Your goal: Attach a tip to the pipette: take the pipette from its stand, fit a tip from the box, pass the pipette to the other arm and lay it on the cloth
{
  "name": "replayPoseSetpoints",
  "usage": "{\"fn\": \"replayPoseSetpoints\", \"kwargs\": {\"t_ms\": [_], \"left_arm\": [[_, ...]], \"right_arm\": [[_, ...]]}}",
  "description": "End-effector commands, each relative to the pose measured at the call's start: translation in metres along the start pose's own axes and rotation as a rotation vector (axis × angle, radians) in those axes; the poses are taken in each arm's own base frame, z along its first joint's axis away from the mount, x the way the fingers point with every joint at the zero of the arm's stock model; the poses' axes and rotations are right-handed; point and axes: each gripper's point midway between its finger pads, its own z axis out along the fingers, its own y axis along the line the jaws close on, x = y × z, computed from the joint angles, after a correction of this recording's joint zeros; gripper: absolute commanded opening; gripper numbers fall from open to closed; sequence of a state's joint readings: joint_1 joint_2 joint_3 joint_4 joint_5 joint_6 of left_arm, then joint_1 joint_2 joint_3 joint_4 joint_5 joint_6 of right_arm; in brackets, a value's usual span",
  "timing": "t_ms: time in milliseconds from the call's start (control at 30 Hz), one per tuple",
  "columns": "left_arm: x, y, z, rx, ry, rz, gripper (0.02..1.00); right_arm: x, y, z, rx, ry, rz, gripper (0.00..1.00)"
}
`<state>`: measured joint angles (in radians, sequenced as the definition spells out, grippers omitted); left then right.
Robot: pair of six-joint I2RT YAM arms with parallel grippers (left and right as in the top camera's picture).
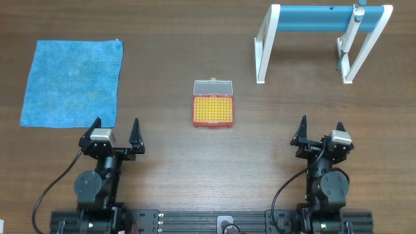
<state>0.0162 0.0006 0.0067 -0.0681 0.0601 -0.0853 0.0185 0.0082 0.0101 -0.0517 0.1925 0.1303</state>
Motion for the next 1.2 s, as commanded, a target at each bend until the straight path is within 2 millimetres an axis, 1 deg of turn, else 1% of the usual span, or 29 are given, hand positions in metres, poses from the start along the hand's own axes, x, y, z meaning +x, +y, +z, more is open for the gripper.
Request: {"fn": "replayPoseSetpoints", "kwargs": {"t_ms": [33, 67, 133, 167, 200, 233, 267, 300, 333, 367, 400, 433, 467, 500, 533, 600, 633, 667, 700, 767, 800, 867, 967, 1033, 1133, 1200], "left_arm": [[0.003, -0.001, 0.000, 0.007, 0.013, -0.016, 0.998], [0.003, -0.001, 0.000, 0.007, 0.013, -0.016, 0.998], [0.003, -0.001, 0.000, 0.007, 0.013, -0.016, 0.996], [0.003, -0.001, 0.000, 0.007, 0.013, -0.015, 0.996], [0.003, -0.001, 0.000, 0.007, 0.013, -0.016, 0.998], [0.003, -0.001, 0.000, 0.007, 0.013, -0.016, 0.996], [0.003, -0.001, 0.000, 0.007, 0.013, -0.016, 0.998], [0.003, -0.001, 0.000, 0.007, 0.013, -0.016, 0.998], [0.003, -0.001, 0.000, 0.007, 0.013, -0.016, 0.996], [0.003, -0.001, 0.000, 0.007, 0.013, -0.016, 0.996], [0.003, -0.001, 0.000, 0.007, 0.013, -0.015, 0.996], [0.003, -0.001, 0.000, 0.007, 0.013, -0.015, 0.996], [0.003, -0.001, 0.000, 0.007, 0.013, -0.016, 0.998], [0.003, -0.001, 0.000, 0.007, 0.013, -0.016, 0.998], [0.003, -0.001, 0.000, 0.007, 0.013, -0.016, 0.996], [0.003, -0.001, 0.000, 0.007, 0.013, -0.016, 0.998], [0.003, -0.001, 0.000, 0.007, 0.013, -0.016, 0.998], [0.003, -0.001, 0.000, 0.007, 0.013, -0.016, 0.996], [0.003, -0.001, 0.000, 0.007, 0.013, -0.016, 0.998], [0.003, -0.001, 0.000, 0.007, 0.013, -0.015, 0.998], [0.003, -0.001, 0.000, 0.007, 0.013, -0.015, 0.996], [0.003, -0.001, 0.000, 0.007, 0.013, -0.016, 0.998], [0.003, -0.001, 0.000, 0.007, 0.013, -0.016, 0.996], [0.003, -0.001, 0.000, 0.007, 0.013, -0.016, 0.998], [0.003, -0.001, 0.000, 0.007, 0.013, -0.016, 0.998], [0.003, -0.001, 0.000, 0.007, 0.013, -0.015, 0.996]], "right_arm": [[-0.006, -0.006, 0.001, 0.032, -0.030, 0.017, 0.925], [-0.015, -0.007, 0.003, 0.040, -0.039, 0.019, 0.925], [-0.032, -0.004, 0.018, 0.056, 0.052, 0.000, 0.923], [-0.039, -0.001, 0.033, 0.060, 0.133, -0.017, 0.925], [-0.054, -0.004, 0.051, 0.105, 0.204, -0.037, 0.923], [-0.085, -0.006, 0.075, 0.146, 0.232, -0.077, 0.923], [-0.113, -0.002, 0.094, 0.137, 0.237, -0.160, 0.923], [-0.136, 0.002, 0.111, 0.125, 0.237, -0.268, 0.923], [-0.147, 0.002, 0.122, 0.121, 0.243, -0.314, 0.923], [-0.157, 0.001, 0.135, 0.067, 0.257, -0.321, 0.923], [-0.163, -0.002, 0.144, -0.021, 0.274, -0.314, 0.925], [-0.166, -0.012, 0.147, -0.057, 0.279, -0.317, 0.923], [-0.167, -0.027, 0.147, -0.085, 0.276, -0.320, 0.923], [-0.164, -0.041, 0.146, -0.115, 0.278, -0.324, 0.923], [-0.156, -0.051, 0.146, -0.173, 0.290, -0.324, 0.925], [-0.137, -0.059, 0.154, -0.239, 0.320, -0.278, 0.923], [-0.115, -0.064, 0.166, -0.258, 0.363, -0.250, 0.923], [-0.105, -0.064, 0.173, -0.270, 0.380, -0.239, 0.925], [-0.090, -0.067, 0.182, -0.279, 0.406, -0.226, 0.923], [-0.069, -0.070, 0.194, -0.291, 0.436, -0.208, 0.925], [-0.059, -0.069, 0.202, -0.304, 0.441, -0.184, 0.923], [-0.046, -0.062, 0.214, -0.330, 0.442, -0.176, 0.923], [-0.042, -0.057, 0.229, -0.344, 0.404, -0.197, 0.925], [-0.045, -0.053, 0.235, -0.342, 0.382, -0.169, 0.923], [-0.046, -0.054, 0.239, -0.331, 0.369, -0.153, 0.923], [-0.038, -0.055, 0.242, -0.327, 0.386, -0.127, 0.919]]}}
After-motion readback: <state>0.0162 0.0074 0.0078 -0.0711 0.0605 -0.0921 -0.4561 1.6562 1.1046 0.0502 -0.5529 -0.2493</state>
